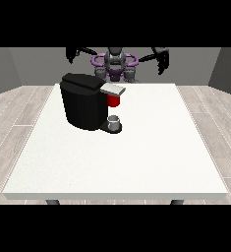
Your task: Insert the coffee pod into the coffee machine and close the lid
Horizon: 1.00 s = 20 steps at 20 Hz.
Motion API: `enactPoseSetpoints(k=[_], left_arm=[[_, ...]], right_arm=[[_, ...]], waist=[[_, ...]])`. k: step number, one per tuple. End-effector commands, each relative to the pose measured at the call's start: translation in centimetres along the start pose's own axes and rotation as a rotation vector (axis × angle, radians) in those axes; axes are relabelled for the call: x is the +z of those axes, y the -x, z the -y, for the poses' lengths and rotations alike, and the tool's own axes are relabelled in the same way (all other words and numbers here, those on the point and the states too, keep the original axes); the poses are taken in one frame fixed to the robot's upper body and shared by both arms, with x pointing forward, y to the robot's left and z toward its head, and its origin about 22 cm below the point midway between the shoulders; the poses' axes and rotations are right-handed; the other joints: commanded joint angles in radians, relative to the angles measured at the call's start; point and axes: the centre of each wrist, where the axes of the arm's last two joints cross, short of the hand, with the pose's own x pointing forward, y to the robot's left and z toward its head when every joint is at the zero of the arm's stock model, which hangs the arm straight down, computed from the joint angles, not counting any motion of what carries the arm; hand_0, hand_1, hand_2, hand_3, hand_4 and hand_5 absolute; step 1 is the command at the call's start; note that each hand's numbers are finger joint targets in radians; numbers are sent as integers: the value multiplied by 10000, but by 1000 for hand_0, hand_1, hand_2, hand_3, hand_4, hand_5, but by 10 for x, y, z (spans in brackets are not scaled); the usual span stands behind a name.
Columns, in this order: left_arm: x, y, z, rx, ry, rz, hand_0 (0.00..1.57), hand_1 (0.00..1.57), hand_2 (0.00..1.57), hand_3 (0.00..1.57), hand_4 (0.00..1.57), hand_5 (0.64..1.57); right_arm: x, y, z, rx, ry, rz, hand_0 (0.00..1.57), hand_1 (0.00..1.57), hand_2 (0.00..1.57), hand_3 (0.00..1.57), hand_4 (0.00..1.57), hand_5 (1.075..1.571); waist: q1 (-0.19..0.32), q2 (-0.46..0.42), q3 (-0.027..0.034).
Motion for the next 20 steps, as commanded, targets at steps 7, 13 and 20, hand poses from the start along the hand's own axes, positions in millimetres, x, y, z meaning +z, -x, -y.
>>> enactPoseSetpoints(k=[7, 13, 20], left_arm=[[16, 2, 17, 893, 154, 356, 0, 0, 0, 0, 429, 1571], [15, -21, 16, 757, 285, 890, 0, 0, 0, 0, 394, 1571], [26, -35, 35, 770, 227, 1275, 0, 0, 0, 0, 356, 1571]], right_arm=[[-34, -41, 29, 101, 252, 157, 0, 0, 0, 0, 0, 1571], [-46, -37, 57, -783, 607, 222, 0, 0, 0, 0, 0, 1571], [-66, -39, 47, -1419, 576, -428, 0, 0, 0, 0, 168, 1571]], waist=[[998, 281, 6], [1519, 1101, 10], [1767, 1509, 9]])
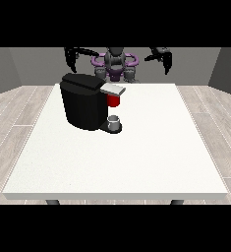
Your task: Insert the coffee pod into the coffee machine and close the lid
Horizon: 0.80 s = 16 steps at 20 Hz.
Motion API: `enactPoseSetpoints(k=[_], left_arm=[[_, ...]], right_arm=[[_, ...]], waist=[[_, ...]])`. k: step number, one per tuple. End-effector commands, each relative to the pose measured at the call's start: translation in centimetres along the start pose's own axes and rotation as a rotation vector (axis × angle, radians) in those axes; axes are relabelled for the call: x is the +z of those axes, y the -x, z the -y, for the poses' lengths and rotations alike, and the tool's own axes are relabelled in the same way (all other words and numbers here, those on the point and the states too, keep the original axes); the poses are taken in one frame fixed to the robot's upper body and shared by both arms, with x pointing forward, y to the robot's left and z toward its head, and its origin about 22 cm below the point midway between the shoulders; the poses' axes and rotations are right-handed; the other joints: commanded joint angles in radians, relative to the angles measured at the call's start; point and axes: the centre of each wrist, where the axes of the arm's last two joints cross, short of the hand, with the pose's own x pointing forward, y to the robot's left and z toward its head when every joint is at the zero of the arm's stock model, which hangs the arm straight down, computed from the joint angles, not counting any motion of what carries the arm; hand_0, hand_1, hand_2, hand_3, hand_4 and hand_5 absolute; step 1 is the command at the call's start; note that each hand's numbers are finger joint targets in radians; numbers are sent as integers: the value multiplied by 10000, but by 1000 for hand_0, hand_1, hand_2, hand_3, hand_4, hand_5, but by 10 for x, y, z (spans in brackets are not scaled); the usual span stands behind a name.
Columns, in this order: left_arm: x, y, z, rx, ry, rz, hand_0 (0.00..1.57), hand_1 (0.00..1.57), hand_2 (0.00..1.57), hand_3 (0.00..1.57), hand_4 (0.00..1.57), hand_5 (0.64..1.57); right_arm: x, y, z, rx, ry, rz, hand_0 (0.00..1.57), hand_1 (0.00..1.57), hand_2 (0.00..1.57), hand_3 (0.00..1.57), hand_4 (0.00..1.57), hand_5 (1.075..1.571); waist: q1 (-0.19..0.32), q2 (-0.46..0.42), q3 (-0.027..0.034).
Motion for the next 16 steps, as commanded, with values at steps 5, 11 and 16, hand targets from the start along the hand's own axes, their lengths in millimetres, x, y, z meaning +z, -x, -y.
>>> enactPoseSetpoints(k=[5, 11, 16], left_arm=[[14, -30, 3, -340, -100, 836, 0, 0, 0, 0, 265, 1571], [31, -35, 4, -245, -558, 888, 0, 0, 0, 0, 338, 1571], [41, -39, -23, -257, -924, 1070, 0, 0, 0, 0, 362, 1571]], right_arm=[[-20, -12, -2, 32, -167, 264, 0, 0, 0, 0, 0, 1571], [-25, -12, -50, 244, -1058, 178, 0, 0, 0, 0, 0, 1571], [-31, -34, -65, 508, -1709, 994, 0, 0, 0, 0, 0, 1571]], waist=[[164, 947, 1], [-63, 1014, -1], [-552, 1593, -3]])
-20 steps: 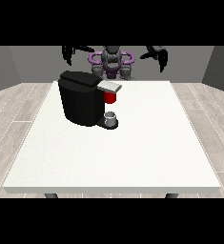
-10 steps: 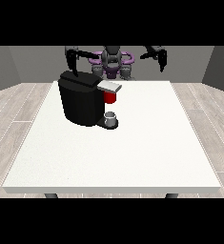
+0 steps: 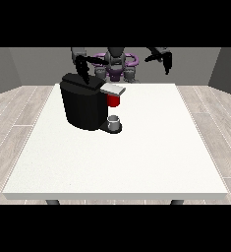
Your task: Insert the coffee pod into the coffee machine and close the lid
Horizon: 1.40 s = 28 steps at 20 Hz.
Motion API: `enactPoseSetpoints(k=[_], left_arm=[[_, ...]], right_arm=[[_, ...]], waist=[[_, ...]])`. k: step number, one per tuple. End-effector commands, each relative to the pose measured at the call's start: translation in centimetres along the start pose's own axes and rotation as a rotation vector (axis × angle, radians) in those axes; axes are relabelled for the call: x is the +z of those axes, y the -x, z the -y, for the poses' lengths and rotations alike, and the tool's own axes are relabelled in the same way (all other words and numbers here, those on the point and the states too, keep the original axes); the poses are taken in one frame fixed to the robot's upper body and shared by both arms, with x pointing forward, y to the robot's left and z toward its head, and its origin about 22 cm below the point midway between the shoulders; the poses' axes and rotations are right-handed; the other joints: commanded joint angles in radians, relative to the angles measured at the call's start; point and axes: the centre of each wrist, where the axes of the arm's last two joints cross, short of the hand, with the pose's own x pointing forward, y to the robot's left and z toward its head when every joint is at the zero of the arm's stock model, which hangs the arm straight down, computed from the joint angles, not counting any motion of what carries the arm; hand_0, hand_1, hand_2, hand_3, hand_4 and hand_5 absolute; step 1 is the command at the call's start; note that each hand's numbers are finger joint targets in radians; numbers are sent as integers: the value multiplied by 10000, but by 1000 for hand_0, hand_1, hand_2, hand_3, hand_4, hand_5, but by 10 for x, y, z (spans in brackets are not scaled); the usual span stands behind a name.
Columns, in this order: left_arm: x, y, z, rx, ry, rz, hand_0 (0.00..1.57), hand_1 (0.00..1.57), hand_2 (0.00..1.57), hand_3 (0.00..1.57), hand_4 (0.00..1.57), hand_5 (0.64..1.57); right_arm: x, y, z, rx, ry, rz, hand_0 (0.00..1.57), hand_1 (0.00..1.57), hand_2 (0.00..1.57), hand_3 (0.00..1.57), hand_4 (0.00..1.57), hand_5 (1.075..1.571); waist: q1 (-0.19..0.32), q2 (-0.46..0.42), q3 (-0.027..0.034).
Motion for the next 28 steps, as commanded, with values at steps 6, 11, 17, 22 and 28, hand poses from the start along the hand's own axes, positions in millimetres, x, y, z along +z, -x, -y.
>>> enactPoseSetpoints(k=[6, 11, 17, 22, 28], left_arm=[[12, -26, -28, -414, -428, 376, 0, 0, 0, 0, 316, 1571], [15, -13, -11, -573, -575, 343, 0, 0, 0, 0, 347, 1571], [18, -7, -9, -392, -429, 109, 0, 0, 0, 0, 358, 1571], [14, -22, -27, -735, -464, 371, 0, 0, 0, 0, 385, 1571], [1, -28, -7, -747, -346, 534, 0, 0, 0, 0, 327, 1571]], right_arm=[[-20, -23, -19, 248, -221, 215, 0, 0, 0, 0, 129, 1571], [-32, -55, -23, 947, -1017, 1026, 0, 0, 0, 0, 214, 1571], [-41, -89, -57, 1360, -1208, 1596, 0, 0, 0, 0, 107, 1571], [-46, -102, -70, 1674, -1598, 1886, 0, 0, 0, 0, 0, 1571], [-47, -124, -110, 2802, -1883, 2670, 0, 0, 0, 0, 82, 1571]], waist=[[45, 539, 20], [-7, 963, 19], [195, 922, 17], [219, 1176, 18], [342, 1451, 17]])
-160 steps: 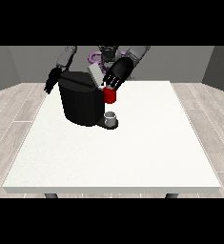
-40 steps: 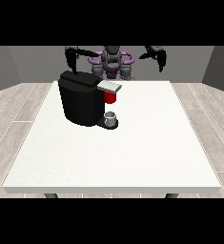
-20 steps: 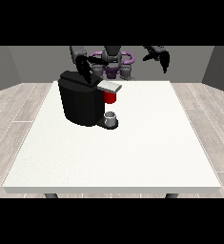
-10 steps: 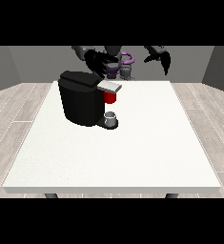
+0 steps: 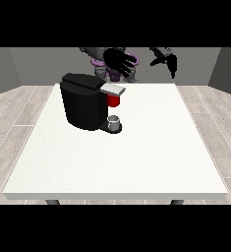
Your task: Insert the coffee pod into the coffee machine and close the lid
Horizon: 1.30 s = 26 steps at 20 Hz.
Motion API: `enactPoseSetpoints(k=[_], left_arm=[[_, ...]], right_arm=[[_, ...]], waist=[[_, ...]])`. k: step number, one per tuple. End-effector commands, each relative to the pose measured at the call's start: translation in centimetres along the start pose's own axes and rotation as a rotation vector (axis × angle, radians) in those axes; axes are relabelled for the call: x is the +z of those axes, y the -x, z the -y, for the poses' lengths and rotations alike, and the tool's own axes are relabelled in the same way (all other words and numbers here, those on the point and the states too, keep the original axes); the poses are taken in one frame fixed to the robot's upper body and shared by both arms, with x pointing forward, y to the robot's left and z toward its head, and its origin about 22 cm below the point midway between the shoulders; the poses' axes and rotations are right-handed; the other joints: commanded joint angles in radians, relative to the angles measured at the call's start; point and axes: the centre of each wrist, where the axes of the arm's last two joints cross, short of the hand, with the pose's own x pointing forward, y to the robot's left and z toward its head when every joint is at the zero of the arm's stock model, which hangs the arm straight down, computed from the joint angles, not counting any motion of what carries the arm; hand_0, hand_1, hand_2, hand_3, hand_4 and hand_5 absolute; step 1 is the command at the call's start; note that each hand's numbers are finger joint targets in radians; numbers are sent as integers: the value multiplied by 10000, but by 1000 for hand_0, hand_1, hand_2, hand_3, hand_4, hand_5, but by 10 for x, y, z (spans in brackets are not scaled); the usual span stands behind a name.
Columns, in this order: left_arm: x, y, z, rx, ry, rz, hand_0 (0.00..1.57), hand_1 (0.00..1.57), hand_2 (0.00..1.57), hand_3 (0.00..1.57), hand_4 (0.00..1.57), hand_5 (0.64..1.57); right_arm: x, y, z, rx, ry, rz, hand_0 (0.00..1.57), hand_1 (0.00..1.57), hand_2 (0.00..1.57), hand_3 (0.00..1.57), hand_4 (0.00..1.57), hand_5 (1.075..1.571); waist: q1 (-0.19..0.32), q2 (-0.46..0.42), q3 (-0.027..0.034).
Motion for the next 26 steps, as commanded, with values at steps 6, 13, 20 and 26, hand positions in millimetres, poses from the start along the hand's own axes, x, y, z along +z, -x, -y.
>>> enactPoseSetpoints(k=[6, 13, 20, 26], left_arm=[[5, 5, 12, 184, -80, 243, 0, 0, 0, 0, 386, 1571], [-6, -8, -21, -223, 13, 1230, 0, 0, 0, 0, 397, 1571], [-14, -20, 1, 134, 787, 1616, 0, 0, 0, 0, 368, 1571], [-16, -27, 1, 186, 968, 1990, 0, 0, 0, 0, 362, 1571]], right_arm=[[-22, -47, 8, 831, -83, 667, 0, 0, 0, 0, 241, 1571], [-35, -86, 2, 1515, 42, 1454, 0, 0, 0, 0, 0, 1571], [-47, -125, 11, 1856, 442, 1824, 0, 0, 0, 0, 0, 1571], [-50, -119, 7, 1700, 820, 1970, 0, 0, 0, 0, 0, 1571]], waist=[[348, 244, 0], [756, 1219, -4], [1544, 1526, -4], [1879, 1979, -3]])
